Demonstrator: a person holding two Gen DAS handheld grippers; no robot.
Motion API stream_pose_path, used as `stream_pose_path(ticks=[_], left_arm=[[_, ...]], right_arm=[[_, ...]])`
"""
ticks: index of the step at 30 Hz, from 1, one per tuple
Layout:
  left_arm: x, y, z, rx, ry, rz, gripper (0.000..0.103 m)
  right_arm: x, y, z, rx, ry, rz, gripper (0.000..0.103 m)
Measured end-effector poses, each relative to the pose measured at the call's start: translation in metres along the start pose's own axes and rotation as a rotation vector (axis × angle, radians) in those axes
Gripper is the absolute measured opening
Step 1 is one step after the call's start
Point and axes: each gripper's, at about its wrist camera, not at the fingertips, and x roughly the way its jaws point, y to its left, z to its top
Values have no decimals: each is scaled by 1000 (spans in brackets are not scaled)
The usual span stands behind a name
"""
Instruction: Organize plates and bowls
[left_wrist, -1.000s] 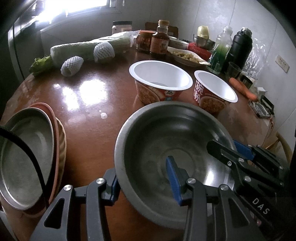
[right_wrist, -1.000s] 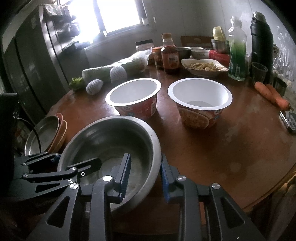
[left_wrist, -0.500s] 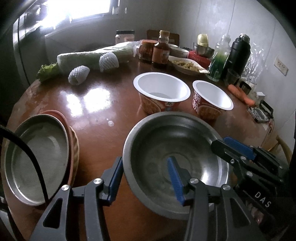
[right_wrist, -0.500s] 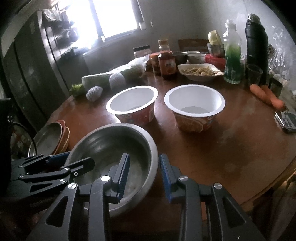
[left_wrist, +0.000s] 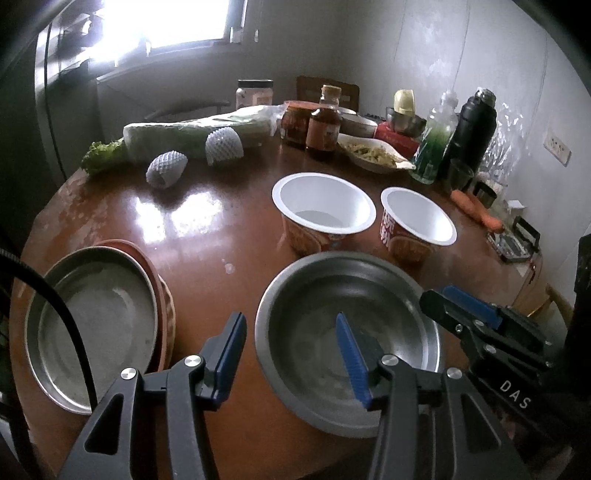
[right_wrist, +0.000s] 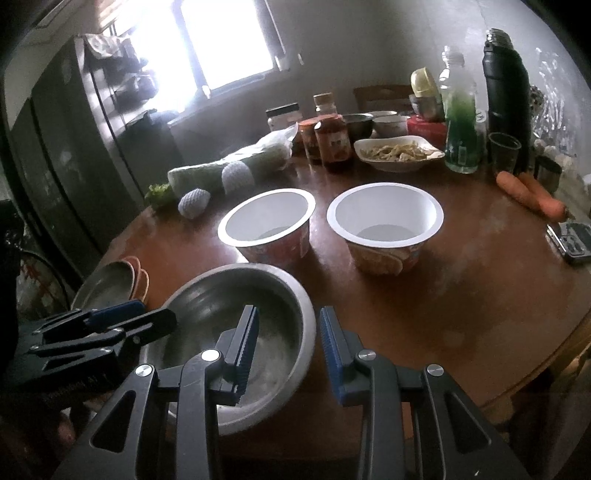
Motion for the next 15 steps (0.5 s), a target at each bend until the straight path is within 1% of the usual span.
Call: stream_pose_path(ticks=[7, 15], left_arm=[[2, -1, 5, -1, -7, -24, 51], [9, 1, 24, -12, -20, -45, 52]], right_arm=[[5, -3, 5, 24, 0, 13, 36], [16, -5, 14, 22, 1, 1, 38]])
